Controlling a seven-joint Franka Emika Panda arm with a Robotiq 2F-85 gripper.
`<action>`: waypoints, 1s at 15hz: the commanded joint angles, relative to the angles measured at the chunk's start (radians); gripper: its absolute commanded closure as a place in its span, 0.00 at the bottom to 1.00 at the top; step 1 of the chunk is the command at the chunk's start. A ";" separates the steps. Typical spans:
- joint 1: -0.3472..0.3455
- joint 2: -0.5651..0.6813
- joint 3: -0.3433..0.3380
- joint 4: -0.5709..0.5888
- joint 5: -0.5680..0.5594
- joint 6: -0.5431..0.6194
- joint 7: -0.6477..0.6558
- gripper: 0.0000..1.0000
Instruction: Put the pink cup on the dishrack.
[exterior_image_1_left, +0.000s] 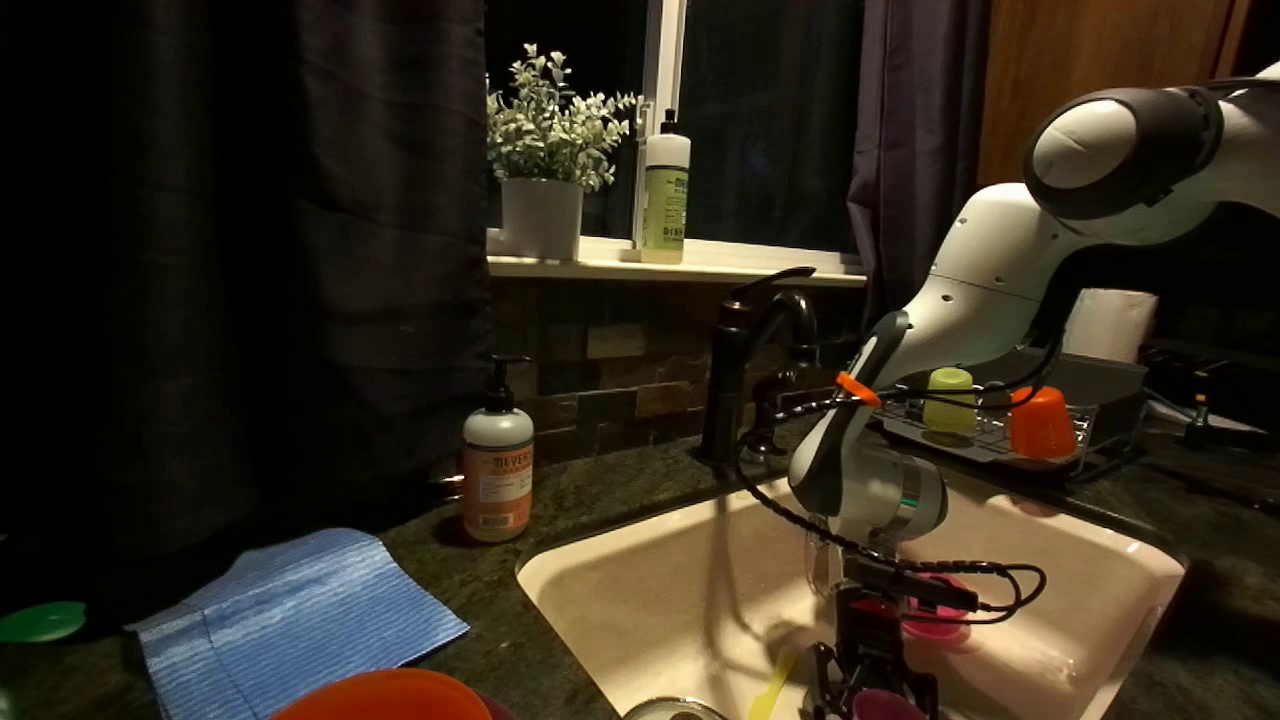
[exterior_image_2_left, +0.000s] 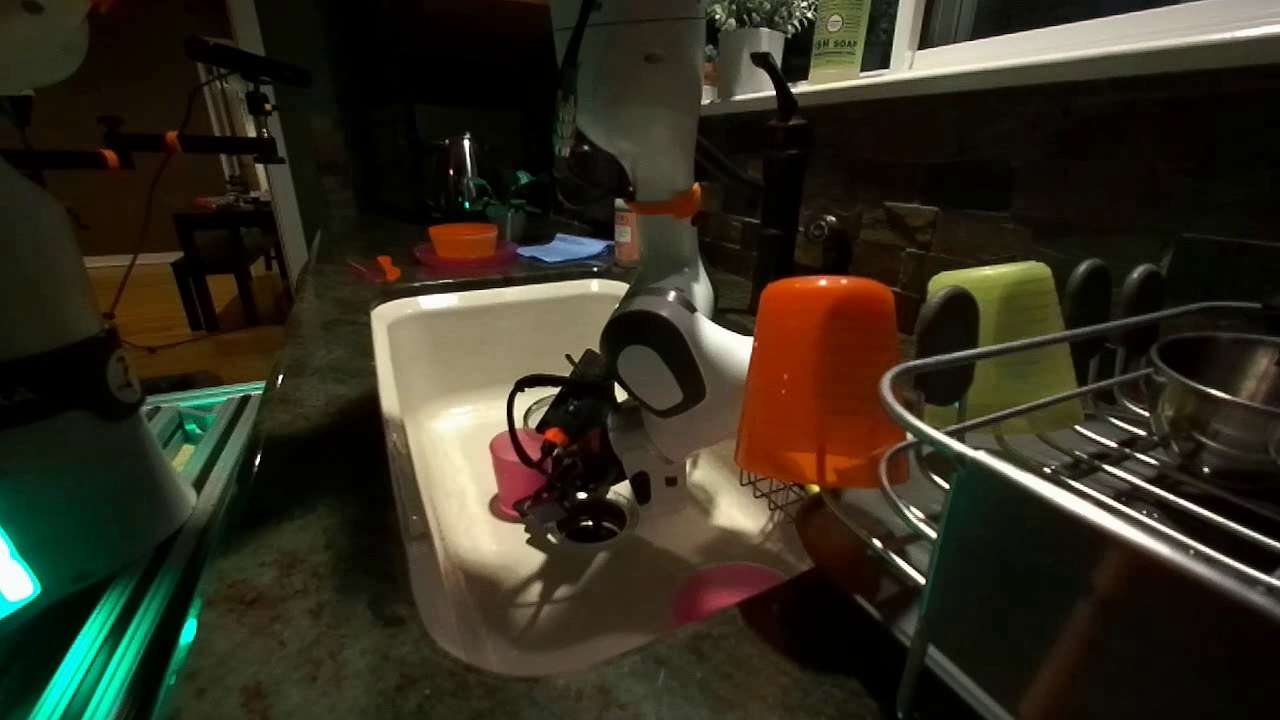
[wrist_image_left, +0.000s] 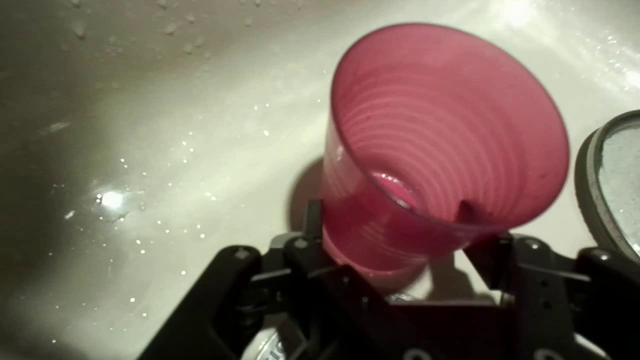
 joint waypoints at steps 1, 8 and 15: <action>-0.009 0.007 0.002 0.015 0.034 -0.031 -0.017 0.52; -0.006 -0.059 0.005 -0.036 0.086 -0.005 -0.042 0.57; 0.036 -0.218 -0.003 -0.181 0.182 0.061 -0.031 0.57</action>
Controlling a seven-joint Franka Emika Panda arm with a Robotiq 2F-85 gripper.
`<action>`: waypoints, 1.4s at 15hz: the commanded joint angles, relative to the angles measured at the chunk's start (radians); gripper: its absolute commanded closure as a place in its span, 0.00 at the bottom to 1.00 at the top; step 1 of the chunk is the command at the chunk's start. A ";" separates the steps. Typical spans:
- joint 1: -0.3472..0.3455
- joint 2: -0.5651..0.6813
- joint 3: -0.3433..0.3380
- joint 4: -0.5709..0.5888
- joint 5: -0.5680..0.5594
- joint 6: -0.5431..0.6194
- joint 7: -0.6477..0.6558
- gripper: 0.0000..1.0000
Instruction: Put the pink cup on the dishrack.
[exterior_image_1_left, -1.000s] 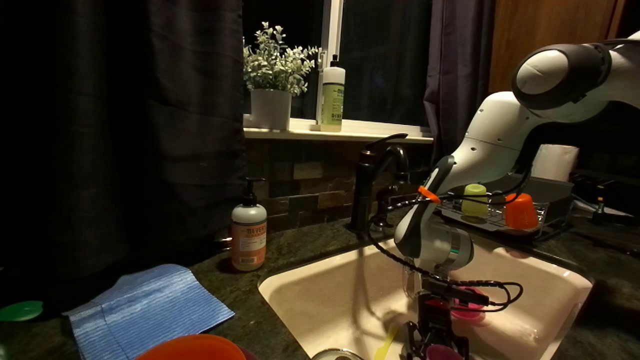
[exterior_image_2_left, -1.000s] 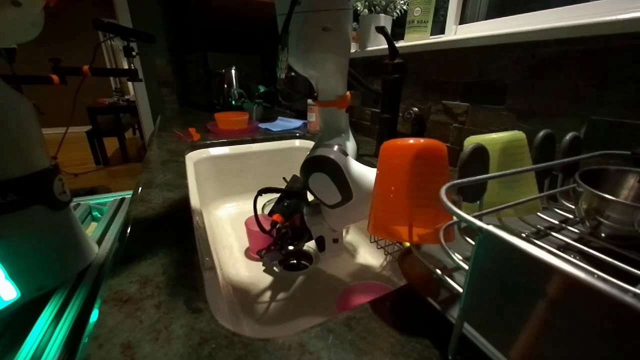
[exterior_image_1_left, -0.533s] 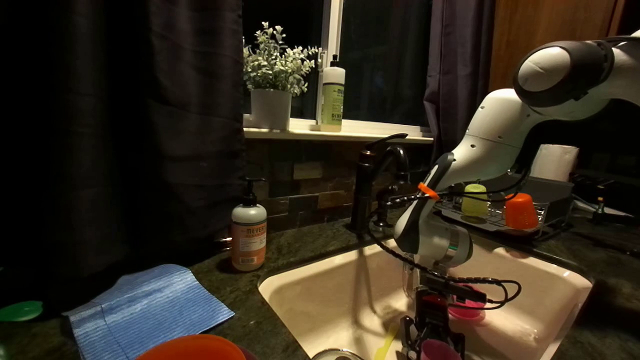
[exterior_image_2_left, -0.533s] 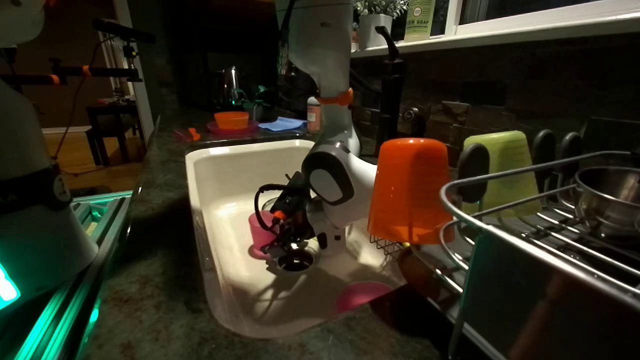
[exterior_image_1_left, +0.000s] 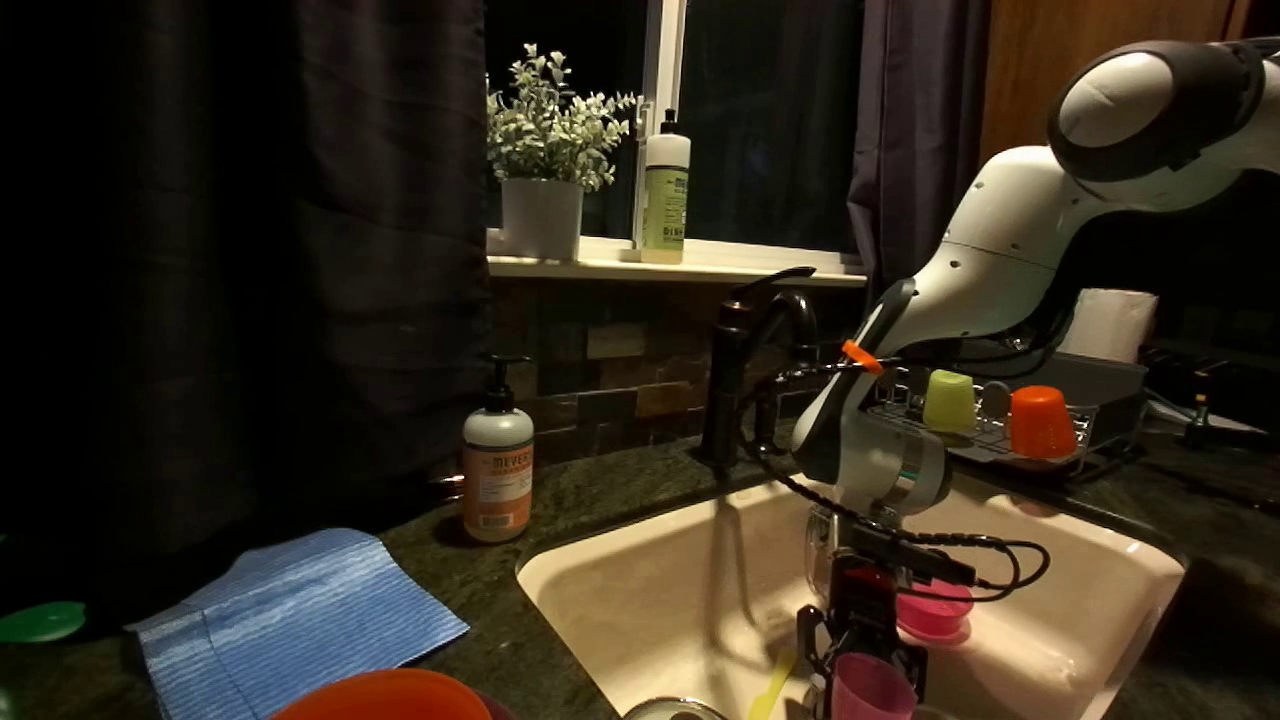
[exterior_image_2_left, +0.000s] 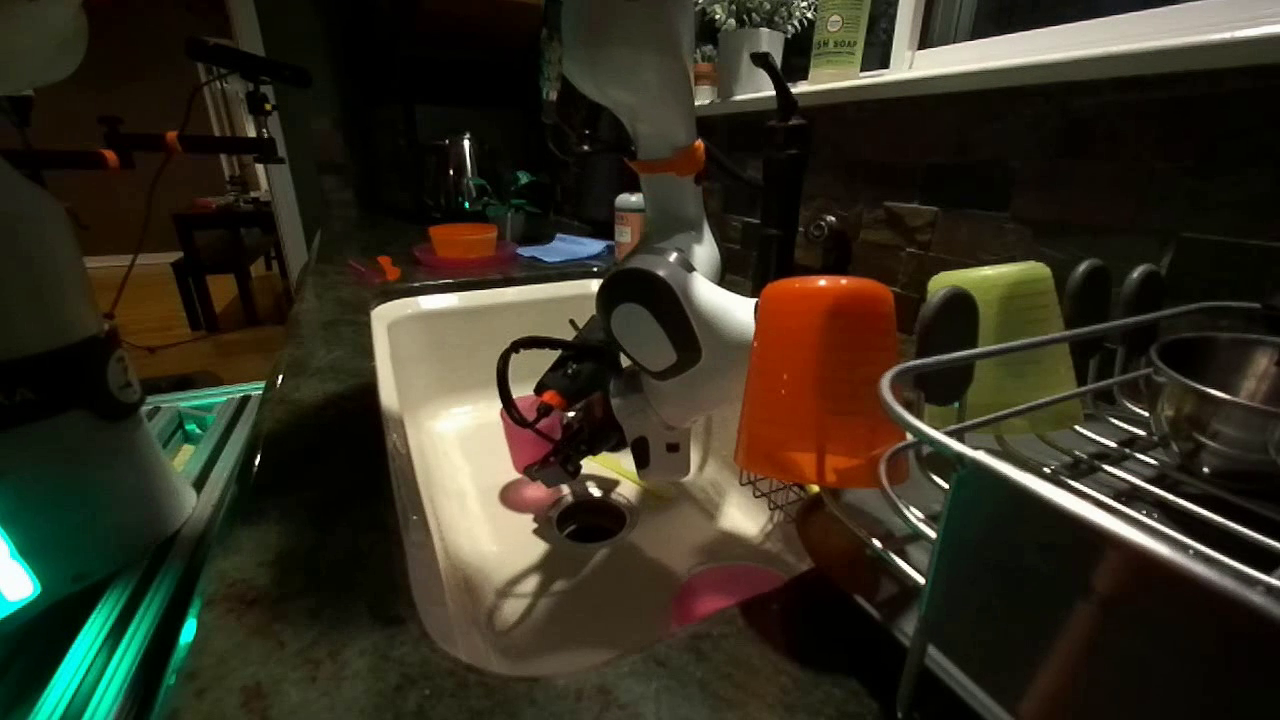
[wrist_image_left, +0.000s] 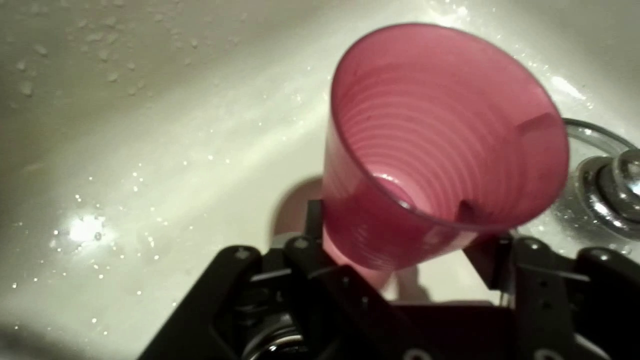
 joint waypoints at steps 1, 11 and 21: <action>0.040 -0.138 -0.011 -0.137 0.076 0.072 -0.006 0.57; 0.160 -0.401 -0.040 -0.372 0.156 0.357 0.106 0.57; 0.246 -0.561 -0.048 -0.526 0.020 0.602 0.148 0.57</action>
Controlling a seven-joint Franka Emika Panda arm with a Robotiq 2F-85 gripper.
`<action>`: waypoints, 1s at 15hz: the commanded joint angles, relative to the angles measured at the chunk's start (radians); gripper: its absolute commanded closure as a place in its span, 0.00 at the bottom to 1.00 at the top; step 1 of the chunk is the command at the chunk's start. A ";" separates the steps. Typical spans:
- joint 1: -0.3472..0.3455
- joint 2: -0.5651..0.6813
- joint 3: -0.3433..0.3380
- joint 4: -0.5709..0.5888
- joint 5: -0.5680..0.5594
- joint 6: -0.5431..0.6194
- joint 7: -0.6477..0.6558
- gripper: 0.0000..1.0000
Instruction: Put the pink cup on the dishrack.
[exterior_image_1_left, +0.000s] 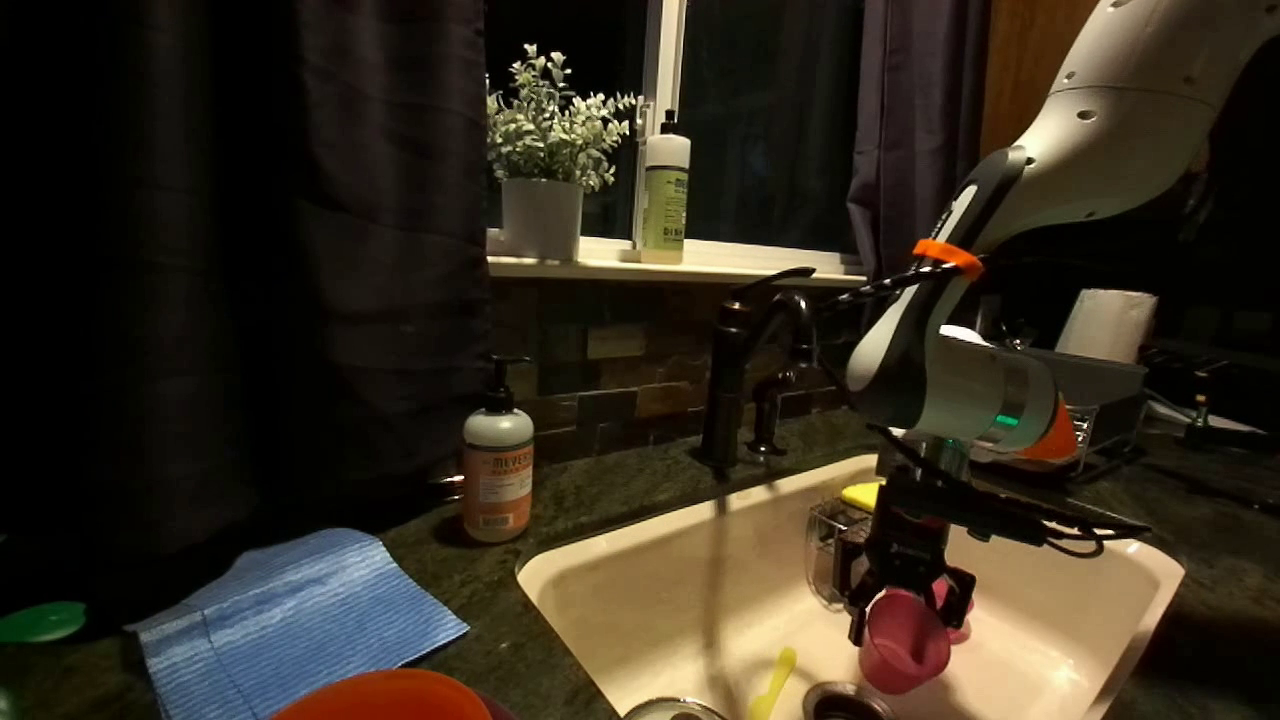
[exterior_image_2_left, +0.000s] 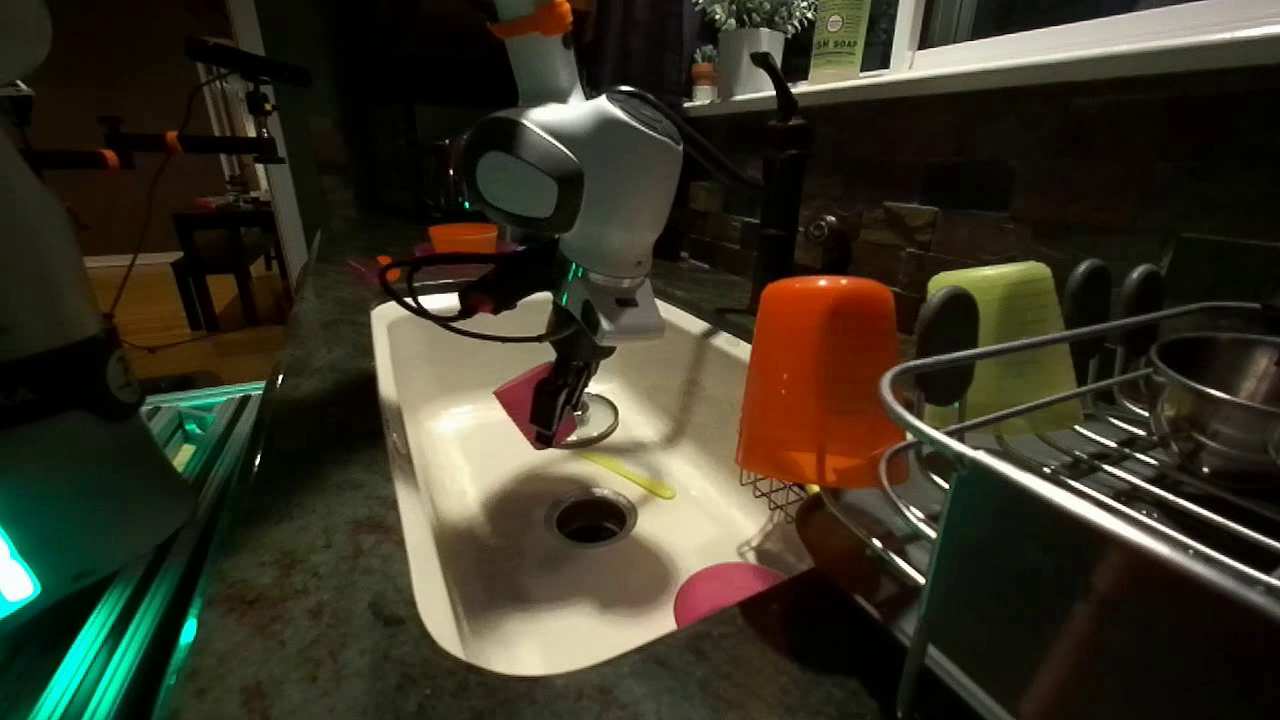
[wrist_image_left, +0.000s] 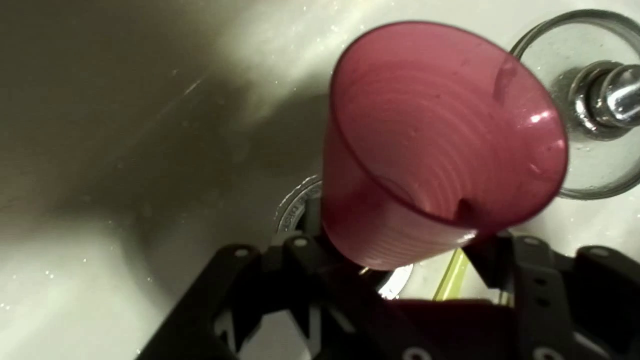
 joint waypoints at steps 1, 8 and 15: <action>0.047 -0.107 -0.008 -0.091 -0.087 0.111 0.038 0.57; 0.087 -0.219 -0.111 -0.193 -0.428 0.339 0.229 0.57; 0.414 -0.182 -0.627 -0.158 -0.893 0.473 0.497 0.57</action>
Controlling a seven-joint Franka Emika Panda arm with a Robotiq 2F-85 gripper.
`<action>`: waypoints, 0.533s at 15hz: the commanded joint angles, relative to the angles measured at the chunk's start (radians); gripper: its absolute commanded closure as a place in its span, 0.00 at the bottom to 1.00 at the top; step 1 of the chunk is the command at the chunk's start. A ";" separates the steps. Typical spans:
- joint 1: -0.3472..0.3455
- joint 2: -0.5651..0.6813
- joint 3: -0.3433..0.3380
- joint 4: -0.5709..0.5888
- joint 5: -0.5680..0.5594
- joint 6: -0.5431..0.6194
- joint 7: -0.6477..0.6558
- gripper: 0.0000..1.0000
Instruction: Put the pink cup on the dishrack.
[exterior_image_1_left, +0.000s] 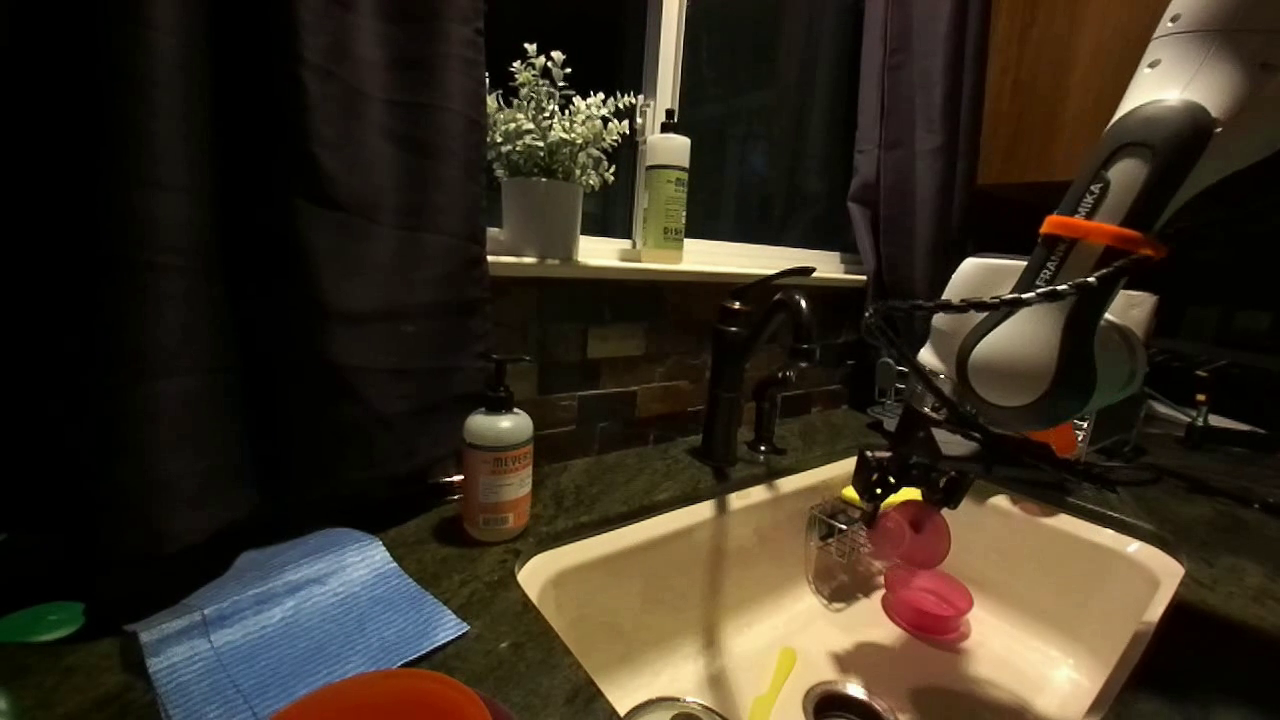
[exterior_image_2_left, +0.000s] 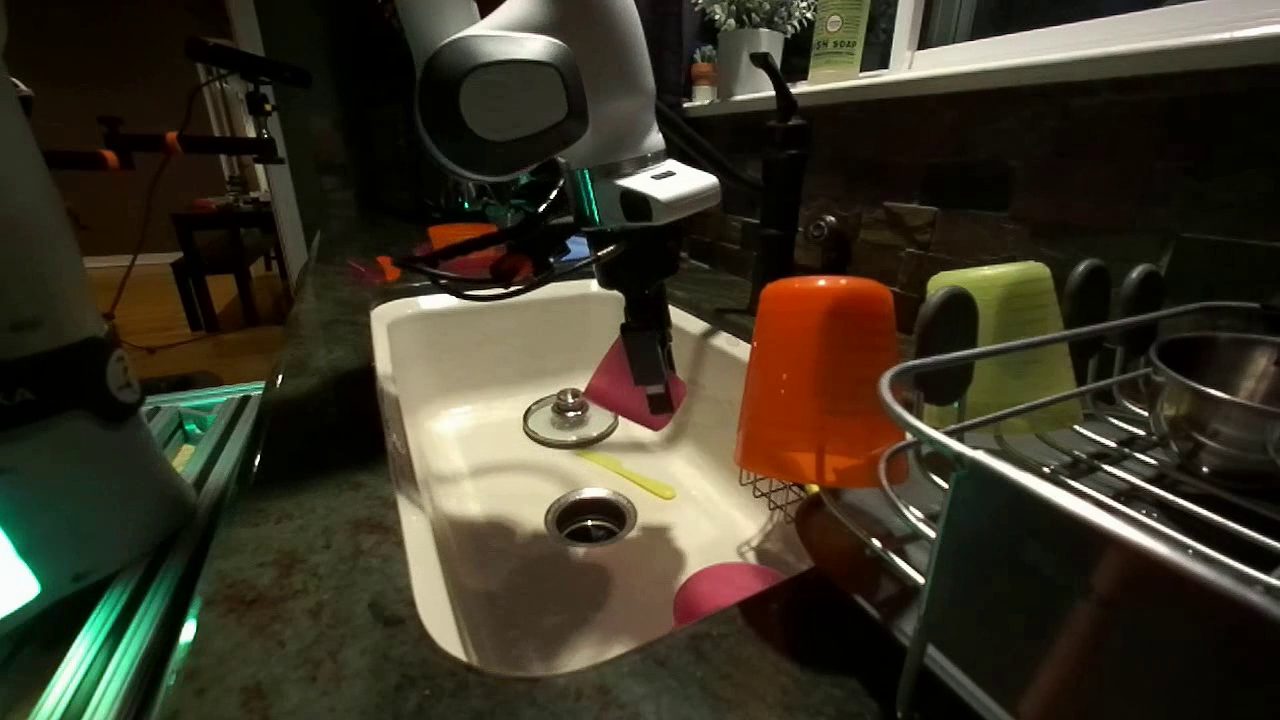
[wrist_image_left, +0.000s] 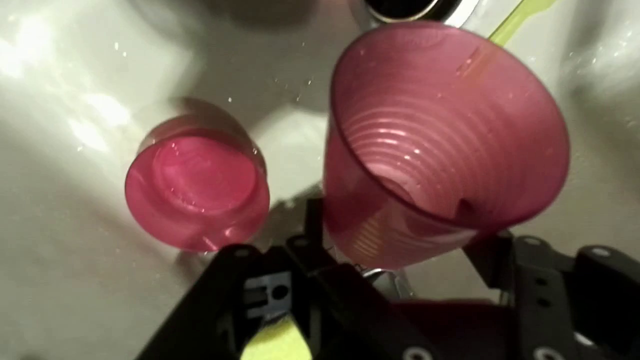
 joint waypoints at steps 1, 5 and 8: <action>0.197 0.021 -0.257 0.017 -0.153 0.061 0.110 0.57; 0.205 0.004 -0.276 0.021 -0.128 0.045 0.082 0.32; 0.221 0.005 -0.285 0.023 -0.128 0.045 0.087 0.32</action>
